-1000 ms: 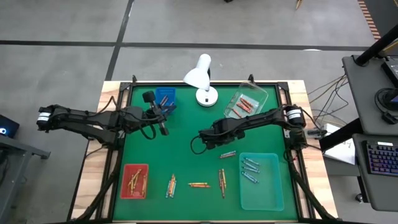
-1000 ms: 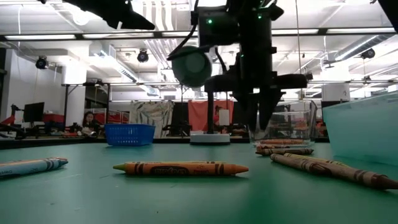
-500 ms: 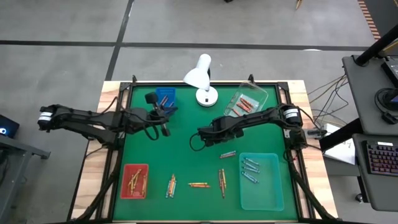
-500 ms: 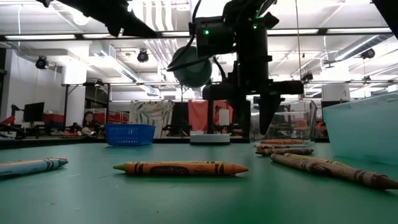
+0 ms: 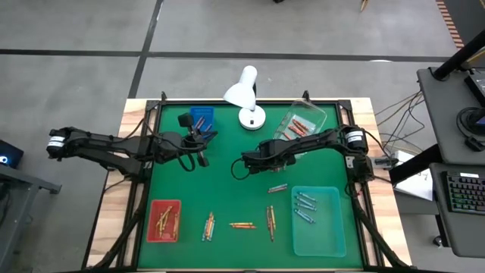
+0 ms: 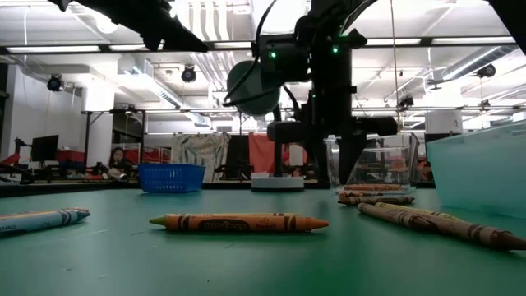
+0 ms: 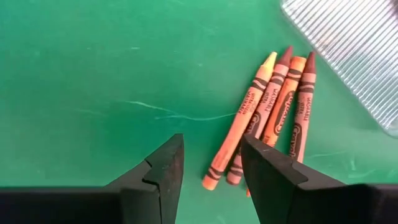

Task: Sort crayons
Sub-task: Put the orange crayon into the transparent bin

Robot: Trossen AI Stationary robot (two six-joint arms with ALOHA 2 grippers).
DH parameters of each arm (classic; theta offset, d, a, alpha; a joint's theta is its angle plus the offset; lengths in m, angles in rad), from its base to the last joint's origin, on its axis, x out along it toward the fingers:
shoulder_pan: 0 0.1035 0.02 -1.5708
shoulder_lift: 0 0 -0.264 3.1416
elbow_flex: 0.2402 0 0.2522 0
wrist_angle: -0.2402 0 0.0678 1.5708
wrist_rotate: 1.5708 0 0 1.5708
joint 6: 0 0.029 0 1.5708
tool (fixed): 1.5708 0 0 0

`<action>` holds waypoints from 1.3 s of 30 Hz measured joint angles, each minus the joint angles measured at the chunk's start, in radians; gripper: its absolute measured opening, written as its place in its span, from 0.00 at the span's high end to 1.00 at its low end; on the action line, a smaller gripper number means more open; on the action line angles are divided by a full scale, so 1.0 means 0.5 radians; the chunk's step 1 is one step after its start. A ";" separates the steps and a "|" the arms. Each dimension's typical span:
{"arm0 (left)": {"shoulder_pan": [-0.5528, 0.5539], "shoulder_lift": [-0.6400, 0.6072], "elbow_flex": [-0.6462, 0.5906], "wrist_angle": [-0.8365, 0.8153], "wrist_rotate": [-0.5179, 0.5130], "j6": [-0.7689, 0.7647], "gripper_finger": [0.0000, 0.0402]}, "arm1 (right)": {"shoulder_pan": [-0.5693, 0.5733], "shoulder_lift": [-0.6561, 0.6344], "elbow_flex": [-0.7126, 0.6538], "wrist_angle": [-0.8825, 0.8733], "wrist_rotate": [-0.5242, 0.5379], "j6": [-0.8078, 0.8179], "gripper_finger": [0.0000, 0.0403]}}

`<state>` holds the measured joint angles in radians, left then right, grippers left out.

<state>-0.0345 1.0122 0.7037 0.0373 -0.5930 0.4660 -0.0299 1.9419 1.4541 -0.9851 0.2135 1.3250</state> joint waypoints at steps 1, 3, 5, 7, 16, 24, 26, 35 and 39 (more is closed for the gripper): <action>0.000 0.000 0.000 0.000 0.000 0.000 1.00 | -0.002 0.000 -0.005 -0.001 0.001 0.001 0.63; 0.000 0.000 0.000 0.000 0.000 0.000 1.00 | -0.004 0.000 -0.011 0.000 0.007 0.005 0.63; 0.000 0.000 0.000 0.000 0.000 0.000 1.00 | -0.004 0.000 -0.017 -0.001 0.036 0.022 0.63; 0.000 0.000 0.000 0.000 0.000 0.000 1.00 | -0.004 0.000 -0.018 0.001 0.047 0.024 0.63; 0.000 0.000 0.001 0.000 -0.001 0.000 1.00 | -0.003 0.000 -0.023 0.008 0.099 0.036 0.63; 0.000 0.000 0.000 0.000 -0.001 0.000 1.00 | -0.002 -0.002 -0.095 0.055 0.120 0.073 0.63; 0.000 0.000 0.000 0.000 -0.001 0.000 1.00 | -0.002 -0.005 -0.107 0.073 0.123 0.071 0.63; 0.000 0.000 0.000 0.000 -0.001 0.000 1.00 | -0.002 -0.005 -0.113 0.115 0.112 0.072 0.63; 0.000 0.000 0.000 0.000 -0.001 0.000 1.00 | -0.002 -0.005 -0.113 0.121 0.107 0.064 0.63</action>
<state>-0.0345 1.0122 0.7037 0.0372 -0.5934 0.4660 -0.0307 1.9392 1.3975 -0.9244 0.2672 1.3571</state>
